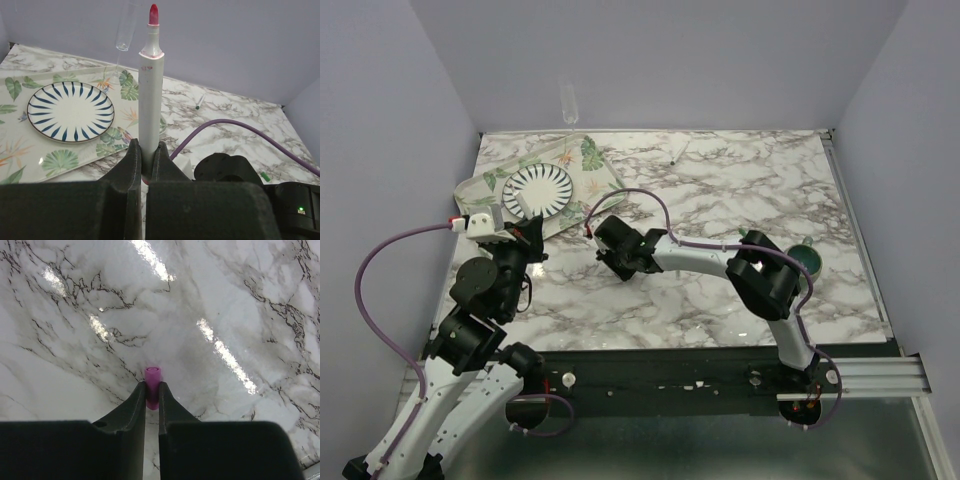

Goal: Insert the pens into the pen caps

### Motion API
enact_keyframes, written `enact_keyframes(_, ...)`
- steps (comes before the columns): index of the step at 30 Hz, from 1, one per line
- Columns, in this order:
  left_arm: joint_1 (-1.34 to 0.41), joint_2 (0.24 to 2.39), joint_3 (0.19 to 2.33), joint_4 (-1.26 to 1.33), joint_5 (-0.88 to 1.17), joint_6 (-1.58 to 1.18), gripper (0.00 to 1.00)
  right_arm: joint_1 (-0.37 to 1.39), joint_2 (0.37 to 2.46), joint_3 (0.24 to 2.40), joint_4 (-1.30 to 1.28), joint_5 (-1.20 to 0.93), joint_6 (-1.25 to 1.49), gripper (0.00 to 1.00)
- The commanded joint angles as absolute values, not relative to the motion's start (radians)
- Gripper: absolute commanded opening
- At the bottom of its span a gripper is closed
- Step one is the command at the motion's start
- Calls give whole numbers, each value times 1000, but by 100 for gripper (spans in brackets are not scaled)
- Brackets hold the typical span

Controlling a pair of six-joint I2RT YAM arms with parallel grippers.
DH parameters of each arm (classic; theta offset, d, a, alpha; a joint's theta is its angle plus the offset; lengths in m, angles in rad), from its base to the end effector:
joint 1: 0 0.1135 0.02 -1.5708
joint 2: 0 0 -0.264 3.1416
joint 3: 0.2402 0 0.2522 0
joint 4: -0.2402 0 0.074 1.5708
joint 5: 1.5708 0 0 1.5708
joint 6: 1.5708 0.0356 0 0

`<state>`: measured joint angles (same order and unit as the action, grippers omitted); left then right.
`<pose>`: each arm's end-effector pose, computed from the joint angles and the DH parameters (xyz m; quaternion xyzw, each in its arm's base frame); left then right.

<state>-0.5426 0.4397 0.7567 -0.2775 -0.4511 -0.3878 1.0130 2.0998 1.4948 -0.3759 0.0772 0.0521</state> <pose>0.0946 -0.0389 0.3634 -0.1085 0.6859 -0.1767 0.6975 0.2404 0.3801 0.1604 -0.4319 0.8530 0.1157 0.2690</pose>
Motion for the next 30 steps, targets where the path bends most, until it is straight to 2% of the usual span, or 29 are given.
enact_keyframes(1,-538,449,749,-253,-425,-387,0,1017,2134,1437,-471,58,63,11)
enact_keyframes(5,-538,474,752,-252,-394,-384,0,1017,2134,1446,-466,58,78,1)
enact_keyframes(11,-538,520,755,-244,-331,-379,0,957,2071,1434,-448,55,199,1)
enact_keyframes(15,-538,555,758,-224,-229,-373,0,884,1918,1359,-404,51,290,1)
enact_keyframes(18,-538,587,756,-183,-74,-361,0,838,1809,1321,-351,26,334,1)
enact_keyframes(24,-538,693,762,-74,378,-373,0,813,1510,1241,-194,11,437,1)
enact_keyframes(30,-538,765,767,-5,625,-416,0,813,1283,1083,159,-37,595,1)
